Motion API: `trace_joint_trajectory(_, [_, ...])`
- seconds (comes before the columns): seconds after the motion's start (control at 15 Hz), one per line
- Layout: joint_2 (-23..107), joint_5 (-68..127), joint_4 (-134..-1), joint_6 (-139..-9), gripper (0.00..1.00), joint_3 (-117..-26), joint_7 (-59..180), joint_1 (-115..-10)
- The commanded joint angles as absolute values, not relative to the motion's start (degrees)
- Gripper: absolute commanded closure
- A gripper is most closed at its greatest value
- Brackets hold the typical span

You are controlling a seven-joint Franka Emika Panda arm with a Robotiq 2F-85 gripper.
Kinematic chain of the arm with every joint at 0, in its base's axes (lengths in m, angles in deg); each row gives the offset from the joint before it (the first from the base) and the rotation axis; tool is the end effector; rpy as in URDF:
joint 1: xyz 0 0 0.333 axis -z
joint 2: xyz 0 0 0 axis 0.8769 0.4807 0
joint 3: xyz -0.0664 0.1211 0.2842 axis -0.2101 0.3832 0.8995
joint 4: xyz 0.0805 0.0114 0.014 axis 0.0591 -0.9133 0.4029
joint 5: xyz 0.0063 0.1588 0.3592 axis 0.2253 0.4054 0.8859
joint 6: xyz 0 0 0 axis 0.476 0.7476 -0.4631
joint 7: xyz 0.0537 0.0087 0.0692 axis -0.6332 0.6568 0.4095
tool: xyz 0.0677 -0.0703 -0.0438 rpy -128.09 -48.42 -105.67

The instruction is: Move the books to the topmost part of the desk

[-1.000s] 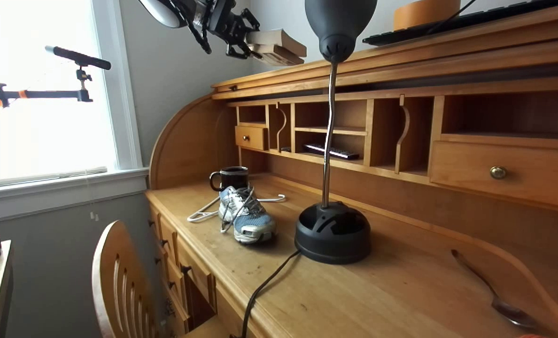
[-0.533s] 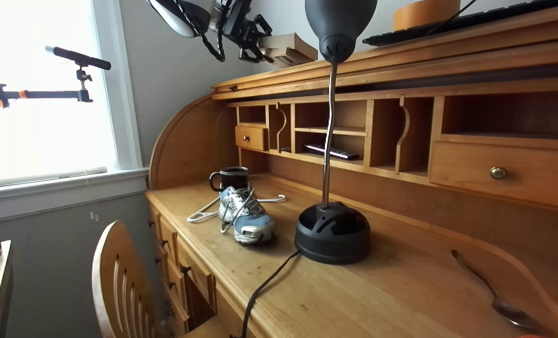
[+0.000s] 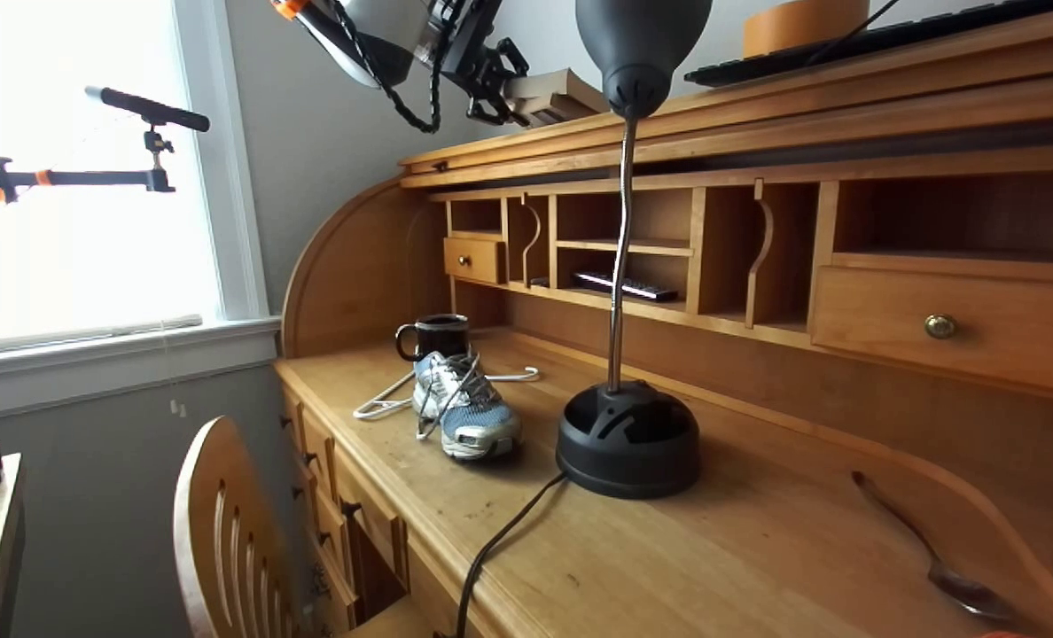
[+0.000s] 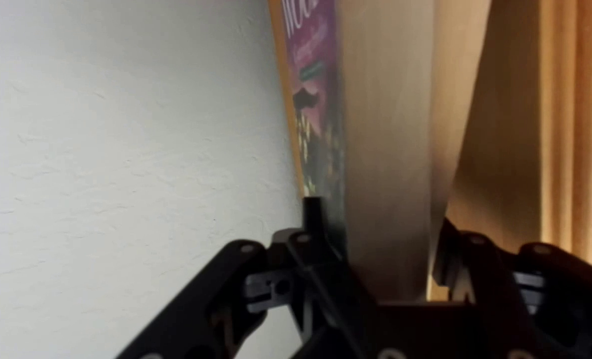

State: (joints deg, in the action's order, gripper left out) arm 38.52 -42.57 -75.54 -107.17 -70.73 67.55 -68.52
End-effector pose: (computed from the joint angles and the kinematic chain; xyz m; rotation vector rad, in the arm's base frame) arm 0.6482 0.1078 0.5127 1.7185 1.3003 0.9338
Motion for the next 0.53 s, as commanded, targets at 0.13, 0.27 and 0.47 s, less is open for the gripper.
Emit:
trace_joint_trajectory(0.13, [40.8,-35.1,-73.7,-108.4,0.23,-69.5,74.7,-67.3])
trace_joint_trajectory(0.27, [40.6,-32.6,-74.3,-107.8,0.09,-67.6,76.7,-65.9])
trace_joint_trajectory(0.47, [39.5,-28.3,-75.4,-107.0,0.00,-66.1,78.6,-65.2])
